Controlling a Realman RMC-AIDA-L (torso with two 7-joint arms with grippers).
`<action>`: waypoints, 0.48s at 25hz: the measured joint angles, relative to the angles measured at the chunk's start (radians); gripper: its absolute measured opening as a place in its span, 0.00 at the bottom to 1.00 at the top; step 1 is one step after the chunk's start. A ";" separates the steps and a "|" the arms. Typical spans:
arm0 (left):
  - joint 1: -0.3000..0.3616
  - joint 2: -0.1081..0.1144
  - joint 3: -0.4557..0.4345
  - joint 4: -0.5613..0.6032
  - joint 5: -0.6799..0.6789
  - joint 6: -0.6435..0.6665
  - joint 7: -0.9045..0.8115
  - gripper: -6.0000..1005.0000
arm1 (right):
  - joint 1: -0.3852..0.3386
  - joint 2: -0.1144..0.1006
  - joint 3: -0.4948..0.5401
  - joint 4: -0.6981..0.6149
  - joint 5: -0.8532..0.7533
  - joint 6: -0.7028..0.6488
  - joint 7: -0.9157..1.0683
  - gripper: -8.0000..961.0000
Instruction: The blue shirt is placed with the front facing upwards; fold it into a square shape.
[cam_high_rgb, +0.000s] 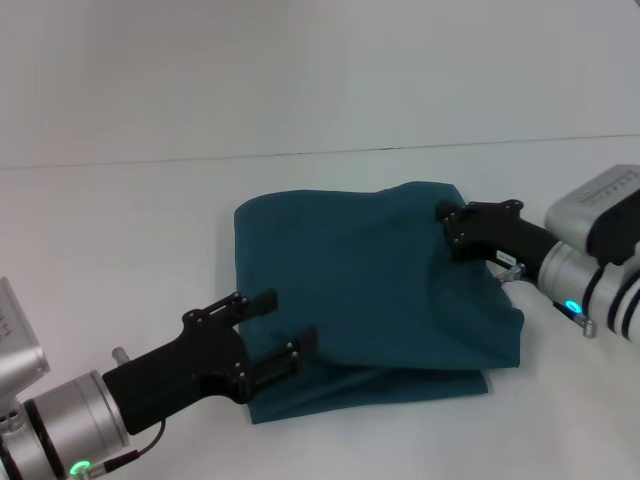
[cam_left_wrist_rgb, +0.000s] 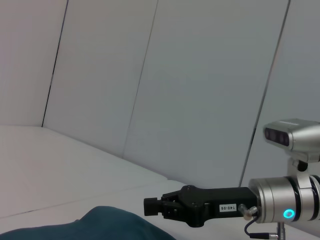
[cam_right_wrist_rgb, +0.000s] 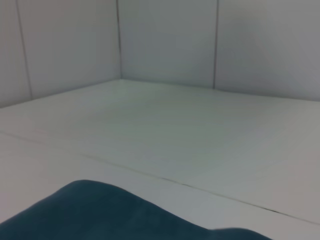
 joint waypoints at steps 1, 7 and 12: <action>0.001 0.000 0.000 0.001 0.000 0.000 0.000 0.72 | 0.014 0.000 -0.002 0.011 -0.002 0.007 -0.009 0.01; -0.003 -0.002 -0.002 -0.001 0.000 0.001 0.007 0.72 | 0.104 0.006 -0.040 0.082 -0.005 0.110 -0.053 0.01; -0.006 -0.002 -0.002 0.000 0.000 0.001 0.010 0.72 | 0.130 0.004 0.001 0.105 0.038 0.248 -0.044 0.01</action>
